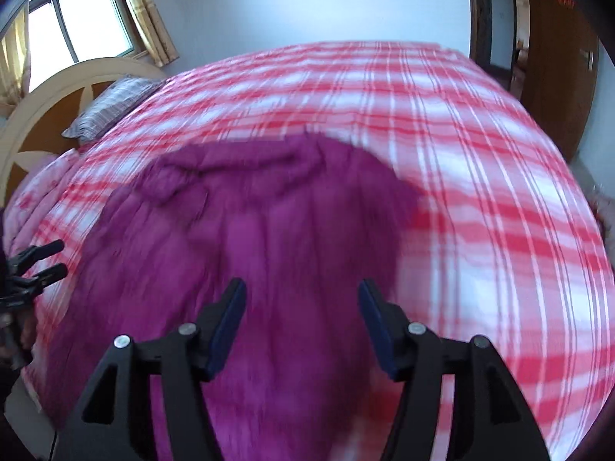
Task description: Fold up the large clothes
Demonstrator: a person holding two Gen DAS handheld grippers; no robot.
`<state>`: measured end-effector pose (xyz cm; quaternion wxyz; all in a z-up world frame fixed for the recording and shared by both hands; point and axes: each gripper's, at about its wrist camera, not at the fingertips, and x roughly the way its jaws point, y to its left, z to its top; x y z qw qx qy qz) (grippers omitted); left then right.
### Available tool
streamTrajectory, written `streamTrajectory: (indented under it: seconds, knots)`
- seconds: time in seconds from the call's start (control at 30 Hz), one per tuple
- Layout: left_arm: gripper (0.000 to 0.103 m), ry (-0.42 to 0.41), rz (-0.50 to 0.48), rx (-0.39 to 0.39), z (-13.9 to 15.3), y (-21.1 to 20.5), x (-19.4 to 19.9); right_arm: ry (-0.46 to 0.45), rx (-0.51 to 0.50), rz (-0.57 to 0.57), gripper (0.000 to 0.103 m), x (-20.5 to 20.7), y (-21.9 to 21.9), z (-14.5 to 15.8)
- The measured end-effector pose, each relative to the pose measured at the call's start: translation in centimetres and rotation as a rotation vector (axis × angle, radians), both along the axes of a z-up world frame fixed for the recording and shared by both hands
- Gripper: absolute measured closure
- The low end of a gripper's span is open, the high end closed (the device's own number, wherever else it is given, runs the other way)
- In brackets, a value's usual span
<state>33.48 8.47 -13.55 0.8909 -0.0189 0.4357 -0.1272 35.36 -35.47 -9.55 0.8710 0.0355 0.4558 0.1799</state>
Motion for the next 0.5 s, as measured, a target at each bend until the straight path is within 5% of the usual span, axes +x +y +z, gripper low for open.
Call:
streamTrajectory:
  seconds: [0.2, 0.4, 0.5]
  knots:
    - [0.009, 0.026, 0.012, 0.002, -2.3, 2.5, -8.3, 0.045, -0.007, -0.068, 0.033, -11.3, -4.4, -0.1]
    - [0.009, 0.059, 0.011, -0.077, -3.5, 2.6, -12.5, 0.113, -0.025, -0.037, 0.028, -18.0, -4.0, -1.2]
    - [0.009, 0.039, 0.022, -0.033, -4.3, 1.5, -14.2, 0.156, 0.020, -0.037, 0.026, -19.8, -2.7, -3.6]
